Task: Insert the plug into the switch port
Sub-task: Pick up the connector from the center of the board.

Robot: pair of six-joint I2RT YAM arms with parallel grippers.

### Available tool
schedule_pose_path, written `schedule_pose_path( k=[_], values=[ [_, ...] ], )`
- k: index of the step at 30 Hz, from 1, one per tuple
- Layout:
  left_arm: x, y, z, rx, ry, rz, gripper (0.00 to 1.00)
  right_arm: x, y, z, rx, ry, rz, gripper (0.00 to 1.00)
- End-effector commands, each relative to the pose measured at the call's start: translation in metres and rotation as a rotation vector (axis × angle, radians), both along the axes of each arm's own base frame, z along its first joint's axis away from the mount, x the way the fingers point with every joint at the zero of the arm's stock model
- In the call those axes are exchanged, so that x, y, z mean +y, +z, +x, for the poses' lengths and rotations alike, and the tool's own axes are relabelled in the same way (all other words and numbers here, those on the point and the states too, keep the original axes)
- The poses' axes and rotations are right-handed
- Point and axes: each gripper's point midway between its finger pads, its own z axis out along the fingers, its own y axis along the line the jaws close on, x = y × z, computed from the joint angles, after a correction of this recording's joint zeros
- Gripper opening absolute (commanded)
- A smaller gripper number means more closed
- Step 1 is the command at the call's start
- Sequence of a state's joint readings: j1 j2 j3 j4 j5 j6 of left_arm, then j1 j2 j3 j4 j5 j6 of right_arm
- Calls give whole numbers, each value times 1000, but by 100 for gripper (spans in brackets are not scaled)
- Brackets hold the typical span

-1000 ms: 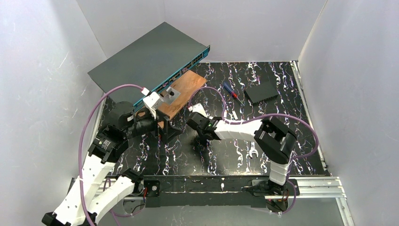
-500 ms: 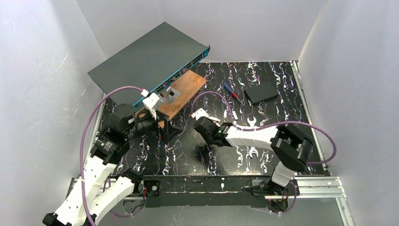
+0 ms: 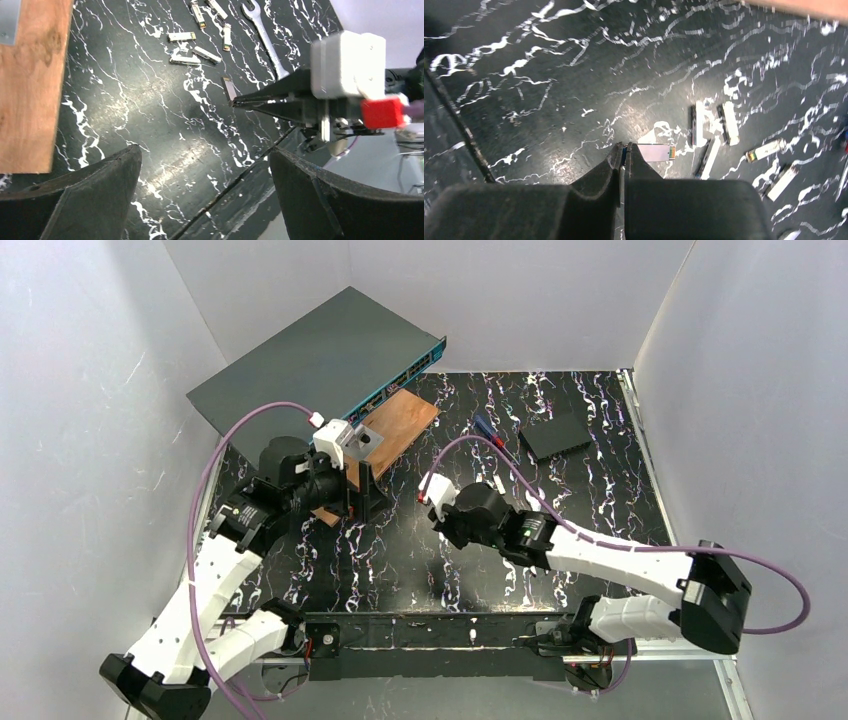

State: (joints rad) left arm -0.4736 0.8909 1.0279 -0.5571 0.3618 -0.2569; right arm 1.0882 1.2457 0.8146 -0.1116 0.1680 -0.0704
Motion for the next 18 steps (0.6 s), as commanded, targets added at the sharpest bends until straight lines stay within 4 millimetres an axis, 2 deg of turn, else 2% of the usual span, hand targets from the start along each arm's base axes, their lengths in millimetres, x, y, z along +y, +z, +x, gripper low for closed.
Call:
schedule_pose_path(
  k=[1, 6, 12, 18],
  values=[
    [-6, 6, -9, 145, 44, -56, 98, 18, 40, -18, -109, 212, 101, 1],
    [-20, 4, -15, 296, 60, -136, 98, 25, 69, -30, -170, 300, 167, 1],
    [-31, 5, -16, 404, 83, -202, 98, 37, 81, -42, -194, 400, 201, 1],
    [-35, 4, -19, 460, 96, -236, 98, 52, 104, -55, -267, 456, 265, 1]
  ],
)
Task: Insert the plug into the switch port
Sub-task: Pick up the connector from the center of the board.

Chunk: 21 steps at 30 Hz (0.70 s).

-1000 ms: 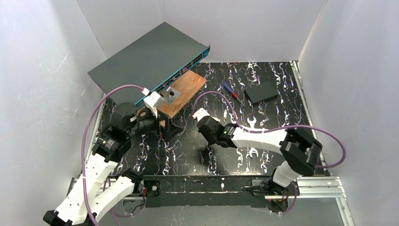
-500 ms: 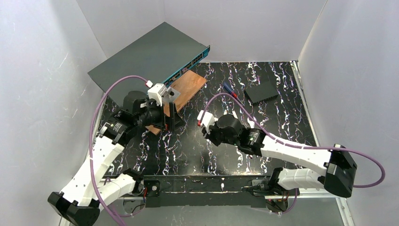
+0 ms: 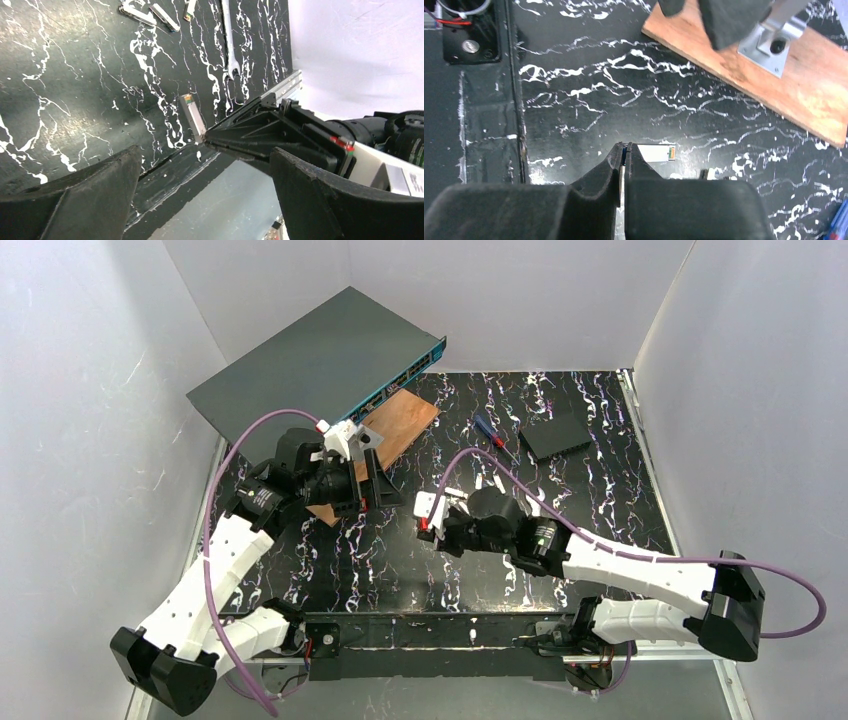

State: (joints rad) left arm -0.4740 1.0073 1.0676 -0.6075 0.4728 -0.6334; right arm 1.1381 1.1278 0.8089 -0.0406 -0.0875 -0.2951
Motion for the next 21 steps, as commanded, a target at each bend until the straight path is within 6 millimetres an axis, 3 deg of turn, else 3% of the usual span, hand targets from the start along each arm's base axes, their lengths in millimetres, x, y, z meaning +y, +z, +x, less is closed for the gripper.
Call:
schedule_pose_path(
  k=[1, 10, 14, 18, 21],
  values=[
    [-8, 10, -7, 62, -3, -66, 98, 25, 54, -12, -108, 89, 149, 1],
    [-22, 4, -4, 142, -17, -114, 97, 42, 78, -31, -207, 152, 194, 1],
    [-28, -1, -3, 171, -28, -133, 88, 44, 90, -30, -252, 156, 214, 1],
    [-33, -4, -3, 192, -43, -137, 71, 44, 99, -28, -289, 147, 227, 1],
    [-35, -7, -4, 202, -44, -138, 67, 43, 106, -24, -318, 127, 249, 1]
  ],
)
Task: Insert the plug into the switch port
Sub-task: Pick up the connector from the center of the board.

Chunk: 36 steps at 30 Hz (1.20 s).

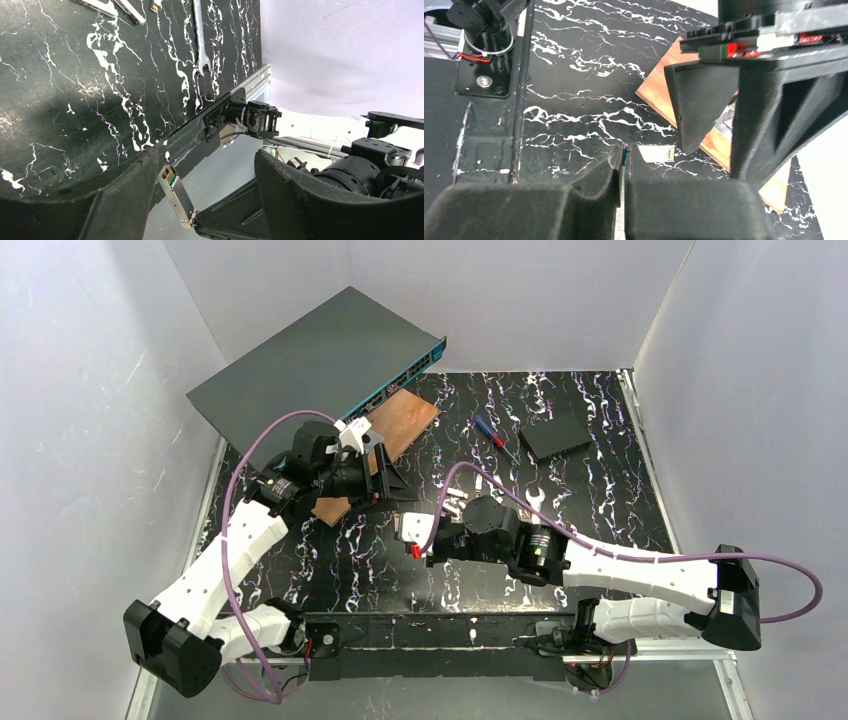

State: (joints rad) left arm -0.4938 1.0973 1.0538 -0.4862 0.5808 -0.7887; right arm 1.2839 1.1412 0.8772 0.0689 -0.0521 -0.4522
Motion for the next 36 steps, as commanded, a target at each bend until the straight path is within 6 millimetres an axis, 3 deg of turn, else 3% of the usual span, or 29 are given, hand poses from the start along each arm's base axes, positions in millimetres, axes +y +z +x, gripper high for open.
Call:
schedule_pose_path(
  k=[1, 16, 24, 29, 34, 36],
  values=[
    [-6, -9, -8, 71, -27, -16, 66, 5, 55, 9, -100, -29, 148, 1],
    [-9, -21, -1, 131, 3, 4, 65, -6, 62, 27, -195, -131, 168, 1],
    [-15, -11, 1, 130, -13, -28, 33, -6, 58, 35, -223, -167, 153, 1],
    [-13, -4, 5, 96, 14, -40, 1, -6, 56, 36, -223, -172, 146, 1],
    [-12, 4, 12, 57, 63, -59, 0, -6, 52, 34, -205, -168, 131, 1],
    [-11, 8, 17, 40, 93, -64, 0, -6, 49, 32, -189, -163, 126, 7]
  ],
)
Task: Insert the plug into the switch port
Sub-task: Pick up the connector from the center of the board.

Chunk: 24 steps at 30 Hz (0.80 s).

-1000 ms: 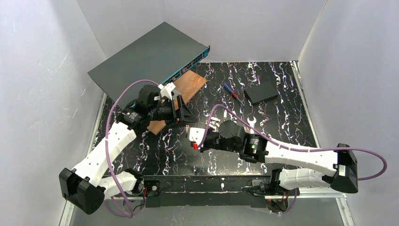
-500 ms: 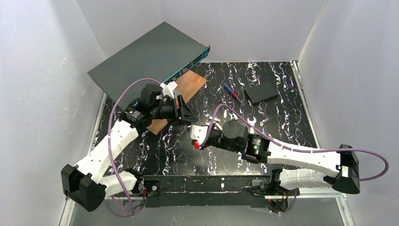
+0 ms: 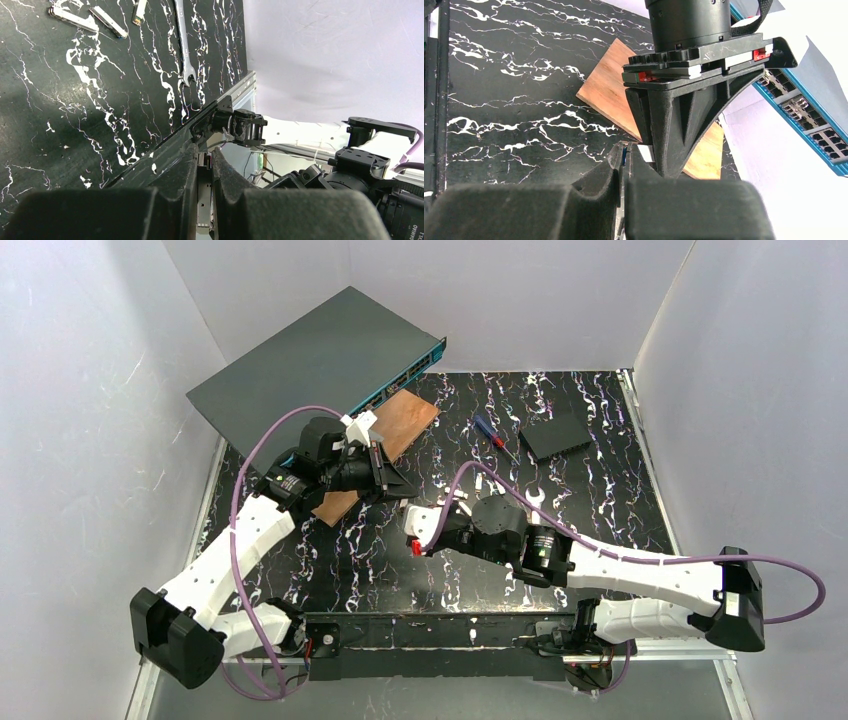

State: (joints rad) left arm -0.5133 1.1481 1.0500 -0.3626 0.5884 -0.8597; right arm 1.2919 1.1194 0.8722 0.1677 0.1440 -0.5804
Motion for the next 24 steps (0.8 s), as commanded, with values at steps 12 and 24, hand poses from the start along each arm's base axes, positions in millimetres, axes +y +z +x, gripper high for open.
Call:
schedule_pose_path(
  k=[12, 24],
  values=[
    [1, 29, 27, 9, 200, -108, 0, -6, -1, -18, 124, 29, 88, 30],
    [0, 50, 42, -19, 277, -179, 0, -12, -36, -29, 254, 31, 59, 38]
  ],
)
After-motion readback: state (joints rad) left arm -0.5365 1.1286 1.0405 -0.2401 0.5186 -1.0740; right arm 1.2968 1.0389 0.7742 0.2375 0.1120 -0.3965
